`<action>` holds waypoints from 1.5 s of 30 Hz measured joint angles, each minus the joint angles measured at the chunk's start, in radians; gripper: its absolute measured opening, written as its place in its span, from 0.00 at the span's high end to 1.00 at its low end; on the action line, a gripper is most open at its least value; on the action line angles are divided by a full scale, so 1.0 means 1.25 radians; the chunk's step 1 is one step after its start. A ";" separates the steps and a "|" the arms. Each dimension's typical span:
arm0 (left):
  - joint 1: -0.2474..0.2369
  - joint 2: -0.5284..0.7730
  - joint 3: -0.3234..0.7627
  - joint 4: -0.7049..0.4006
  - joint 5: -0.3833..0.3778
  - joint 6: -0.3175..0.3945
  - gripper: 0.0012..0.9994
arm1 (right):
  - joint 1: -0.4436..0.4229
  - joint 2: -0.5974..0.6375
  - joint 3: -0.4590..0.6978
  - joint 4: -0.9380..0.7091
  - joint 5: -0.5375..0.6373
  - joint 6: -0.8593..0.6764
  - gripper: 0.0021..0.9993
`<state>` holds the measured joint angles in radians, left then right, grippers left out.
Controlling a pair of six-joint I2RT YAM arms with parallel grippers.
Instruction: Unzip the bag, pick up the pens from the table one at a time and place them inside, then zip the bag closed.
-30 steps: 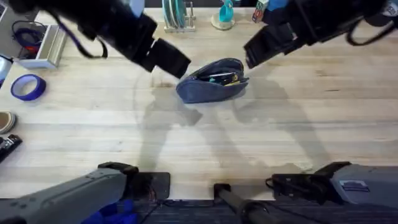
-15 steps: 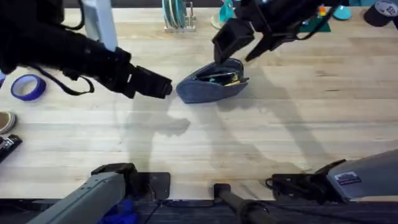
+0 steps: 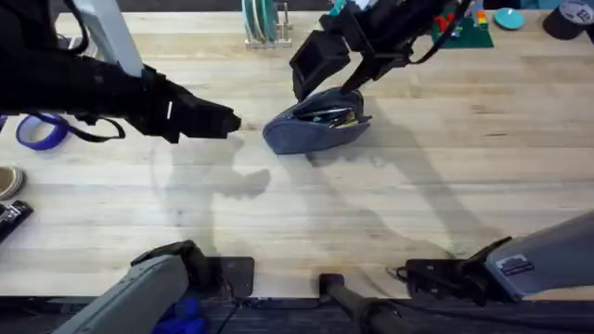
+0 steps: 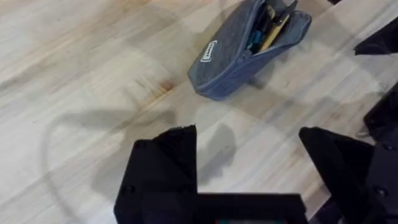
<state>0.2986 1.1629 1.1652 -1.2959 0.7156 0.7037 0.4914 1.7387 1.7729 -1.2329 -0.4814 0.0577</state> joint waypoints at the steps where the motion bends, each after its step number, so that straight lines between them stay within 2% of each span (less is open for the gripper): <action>1: 0.006 0.000 0.000 0.001 0.001 0.010 0.00 | 0.001 0.000 0.000 0.000 -0.002 0.003 0.00; 7: 0.039 0.000 0.000 0.030 -0.002 0.054 0.00 | 0.001 0.009 0.000 0.000 -0.005 0.015 0.00; 12: 0.054 0.000 0.000 0.017 -0.085 0.063 0.00 | 0.001 0.013 0.000 0.000 -0.005 0.017 0.00; 17: 0.054 0.000 0.000 -0.004 -0.112 0.092 0.01 | 0.001 0.013 0.000 0.000 -0.005 0.019 0.00; 21: 0.058 0.000 -0.008 0.004 -0.102 0.197 0.01 | 0.001 0.013 0.000 0.000 -0.005 0.020 0.00; 26: 0.085 0.024 -0.020 -0.001 -0.036 0.349 0.01 | 0.001 0.013 0.000 0.000 -0.005 0.020 0.00; 35: 0.101 0.195 -0.024 -0.040 0.088 0.611 0.01 | 0.001 0.013 0.000 0.011 -0.004 0.020 0.00; 45: 0.111 0.353 -0.027 -0.116 0.132 0.870 0.01 | 0.001 0.013 0.000 0.017 -0.005 0.020 0.00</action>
<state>0.4369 1.6040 1.1320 -1.4404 0.8807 1.7912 0.4927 1.7551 1.7729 -1.2114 -0.4873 0.0826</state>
